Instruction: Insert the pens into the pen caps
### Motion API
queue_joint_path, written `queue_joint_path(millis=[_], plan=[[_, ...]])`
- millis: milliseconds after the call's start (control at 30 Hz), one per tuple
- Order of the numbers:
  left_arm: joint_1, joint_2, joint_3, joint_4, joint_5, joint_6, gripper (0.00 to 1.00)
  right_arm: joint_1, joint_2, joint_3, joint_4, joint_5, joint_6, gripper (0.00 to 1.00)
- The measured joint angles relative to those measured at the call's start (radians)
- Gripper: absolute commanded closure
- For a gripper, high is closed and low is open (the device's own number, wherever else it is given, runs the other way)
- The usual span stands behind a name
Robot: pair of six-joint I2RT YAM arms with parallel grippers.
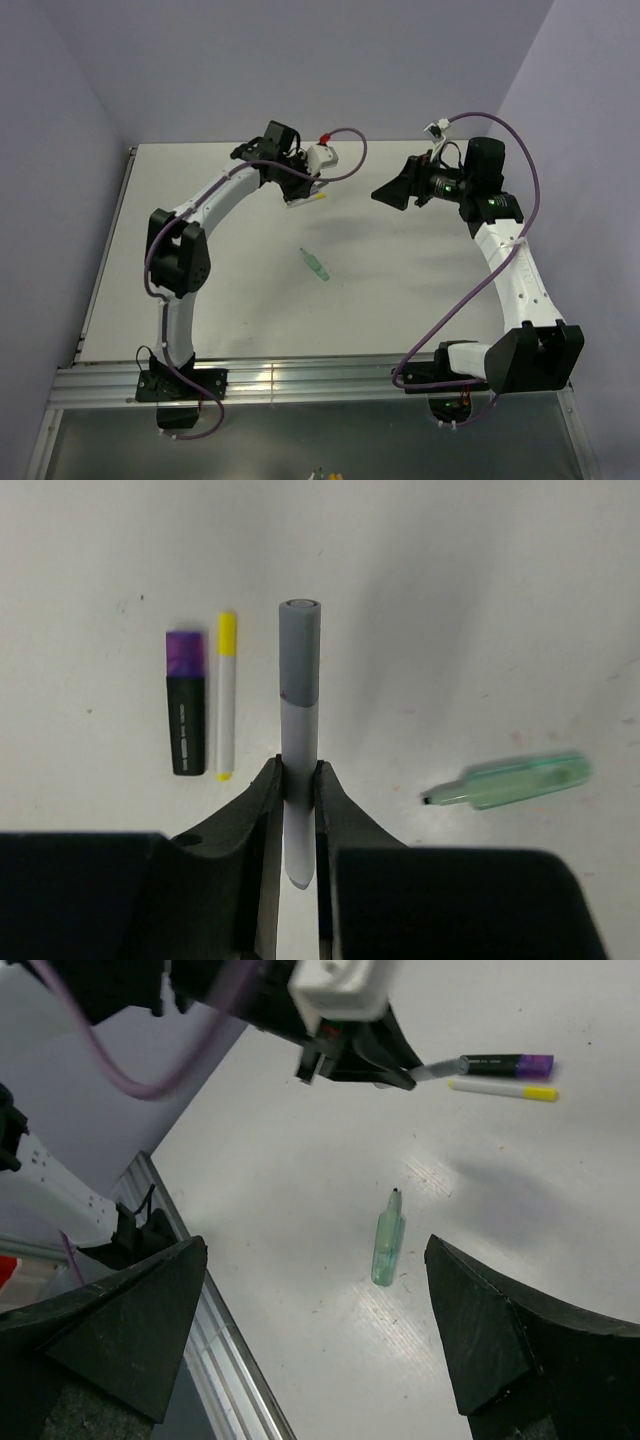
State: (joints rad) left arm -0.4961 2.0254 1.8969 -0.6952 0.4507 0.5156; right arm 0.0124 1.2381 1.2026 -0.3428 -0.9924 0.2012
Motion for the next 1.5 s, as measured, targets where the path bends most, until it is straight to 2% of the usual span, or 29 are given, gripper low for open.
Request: queue_joint_path(millis=[233,533,767,1100,1367,1500], plan=[[-0.048,0.132,-0.012,-0.018,-0.214,0.154,0.92,-0.027,0.0,0.004,-0.032,0.0,-0.028,0.02],[-0.087,0.21,-0.014,0.056,-0.339,0.218,0.88,-0.033,0.0,0.004,-0.039,0.001,-0.036,0.02],[-0.098,0.305,0.026,0.073,-0.381,0.225,0.86,-0.033,0.0,0.004,-0.039,0.0,-0.036,0.02],[-0.103,0.335,0.039,0.125,-0.429,0.245,0.82,-0.033,0.001,0.004,-0.04,-0.001,-0.035,0.02],[-0.103,0.355,0.056,0.164,-0.449,0.267,0.76,-0.033,0.01,0.004,-0.04,-0.003,-0.035,0.02],[-0.103,0.36,0.062,0.179,-0.459,0.281,0.7,-0.035,0.01,0.004,-0.04,-0.003,-0.035,0.02]])
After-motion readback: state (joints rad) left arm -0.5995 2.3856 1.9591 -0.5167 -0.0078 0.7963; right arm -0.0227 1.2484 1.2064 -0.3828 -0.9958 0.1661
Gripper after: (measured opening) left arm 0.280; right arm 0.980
